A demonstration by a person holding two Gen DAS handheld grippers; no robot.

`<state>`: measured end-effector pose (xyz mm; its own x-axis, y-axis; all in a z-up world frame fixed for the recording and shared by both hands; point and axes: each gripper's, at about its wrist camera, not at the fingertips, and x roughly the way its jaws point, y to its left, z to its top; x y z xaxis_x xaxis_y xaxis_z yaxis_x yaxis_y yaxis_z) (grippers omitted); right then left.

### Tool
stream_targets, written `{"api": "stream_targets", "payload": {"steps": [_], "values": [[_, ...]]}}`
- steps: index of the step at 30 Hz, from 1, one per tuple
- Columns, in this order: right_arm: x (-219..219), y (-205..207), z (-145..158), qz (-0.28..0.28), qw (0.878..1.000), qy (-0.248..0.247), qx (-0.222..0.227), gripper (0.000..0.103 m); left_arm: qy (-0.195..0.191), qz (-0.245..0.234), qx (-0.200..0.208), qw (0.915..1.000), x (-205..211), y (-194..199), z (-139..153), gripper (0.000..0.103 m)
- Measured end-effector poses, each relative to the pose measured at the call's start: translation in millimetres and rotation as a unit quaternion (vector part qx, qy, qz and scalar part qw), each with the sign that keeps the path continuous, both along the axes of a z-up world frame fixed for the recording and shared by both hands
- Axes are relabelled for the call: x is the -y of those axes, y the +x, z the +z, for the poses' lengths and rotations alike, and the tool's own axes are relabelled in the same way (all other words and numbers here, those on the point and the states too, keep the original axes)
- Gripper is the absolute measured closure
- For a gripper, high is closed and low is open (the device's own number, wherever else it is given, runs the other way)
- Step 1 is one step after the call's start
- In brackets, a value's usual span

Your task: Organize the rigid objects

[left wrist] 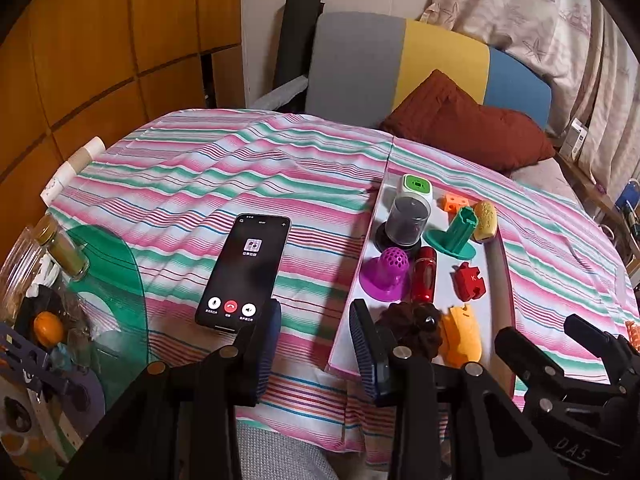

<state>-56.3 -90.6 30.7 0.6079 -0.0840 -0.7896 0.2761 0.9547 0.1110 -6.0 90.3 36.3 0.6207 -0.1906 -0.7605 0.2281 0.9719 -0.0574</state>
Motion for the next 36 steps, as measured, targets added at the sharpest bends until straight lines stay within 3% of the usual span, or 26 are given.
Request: {"api": "stream_targets", "payload": {"steps": [18, 36], "values": [[17.3, -3.7, 10.5, -0.113, 0.993, -0.014, 0.010, 0.000, 0.048, -0.035, 0.001, 0.9982, 31.5, 1.2, 4.7, 0.068], [11.9, -4.3, 9.3, -0.109, 0.994, -0.029, 0.005, 0.000, 0.062, -0.025, 0.004, 0.9977, 29.4, -1.7, 4.1, 0.068]]}}
